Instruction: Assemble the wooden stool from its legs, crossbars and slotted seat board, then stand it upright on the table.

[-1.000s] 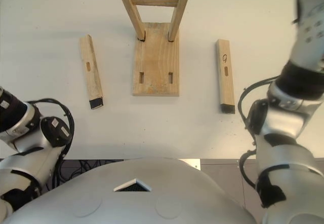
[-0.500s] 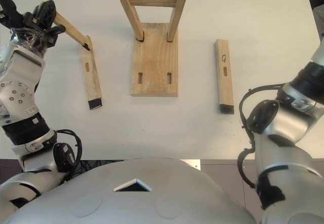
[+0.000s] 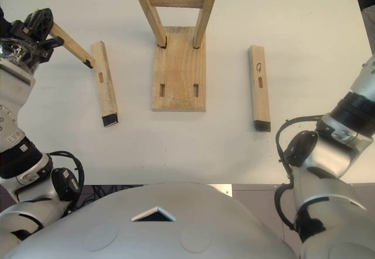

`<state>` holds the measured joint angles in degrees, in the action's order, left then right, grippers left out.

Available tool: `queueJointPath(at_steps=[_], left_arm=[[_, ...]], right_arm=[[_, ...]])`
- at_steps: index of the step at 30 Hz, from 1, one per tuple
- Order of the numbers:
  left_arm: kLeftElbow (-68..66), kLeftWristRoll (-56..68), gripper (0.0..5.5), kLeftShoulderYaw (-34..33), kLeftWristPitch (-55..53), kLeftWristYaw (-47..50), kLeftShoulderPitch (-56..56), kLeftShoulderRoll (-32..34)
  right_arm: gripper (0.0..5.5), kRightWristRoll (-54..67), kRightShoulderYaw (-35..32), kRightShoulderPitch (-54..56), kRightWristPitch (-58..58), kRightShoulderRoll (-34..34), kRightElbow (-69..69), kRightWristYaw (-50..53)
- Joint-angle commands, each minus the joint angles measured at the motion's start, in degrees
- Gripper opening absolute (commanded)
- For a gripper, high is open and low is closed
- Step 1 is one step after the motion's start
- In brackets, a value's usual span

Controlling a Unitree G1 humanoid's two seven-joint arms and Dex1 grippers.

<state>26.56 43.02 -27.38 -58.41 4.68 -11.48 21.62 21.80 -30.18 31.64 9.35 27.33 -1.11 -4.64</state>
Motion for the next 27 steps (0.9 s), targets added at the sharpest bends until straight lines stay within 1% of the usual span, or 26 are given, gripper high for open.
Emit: queueJointPath(at_steps=[1,3,7,10,17,19,21,23,25,27], left_arm=[[1.6,-0.8,0.38,0.6,0.6,0.2,3.5,-1.8],[2.5,-1.5,0.38,1.8,0.6,0.4,5.7,-3.0],[3.5,-3.0,0.38,3.6,1.4,-0.1,7.5,-3.1],[1.0,-7.3,0.38,6.1,7.3,-2.2,9.9,-3.8],[-2.4,-13.1,0.38,8.7,16.8,-4.7,12.2,-5.6],[-5.9,-16.9,0.38,11.6,22.7,-6.9,15.5,-6.3],[-11.2,-21.4,0.38,14.2,31.6,-8.7,19.8,-8.4],[-15.4,-24.1,0.38,15.3,38.5,-9.2,22.6,-10.4],[-20.2,-25.3,0.38,15.8,45.1,-10.1,23.4,-12.5],[-25.2,-25.9,0.38,16.0,49.9,-10.6,21.7,-13.7]], right_arm=[[0.00,-0.9,1.4,-0.1,-0.9,-0.3,0.8,-0.1],[0.00,-0.8,1.9,0.2,-1.1,-0.1,1.8,-0.3],[0.00,-0.8,2.2,0.1,-1.6,0.1,2.8,-0.4],[0.00,-0.8,2.7,0.2,-2.2,-0.3,3.6,-0.6],[0.00,-0.4,3.6,0.2,-3.3,-0.5,5.2,-0.9],[0.00,-0.4,4.0,0.2,-3.5,-0.8,5.3,-1.0],[0.00,-0.4,4.3,0.5,-3.9,-1.0,6.0,-1.2],[0.00,-0.8,4.9,1.0,-4.4,-1.0,6.8,-1.5],[0.00,-1.7,6.1,1.2,-5.4,-0.8,7.5,-2.0],[0.00,-2.4,7.3,1.5,-6.3,-1.1,8.5,-2.4]])
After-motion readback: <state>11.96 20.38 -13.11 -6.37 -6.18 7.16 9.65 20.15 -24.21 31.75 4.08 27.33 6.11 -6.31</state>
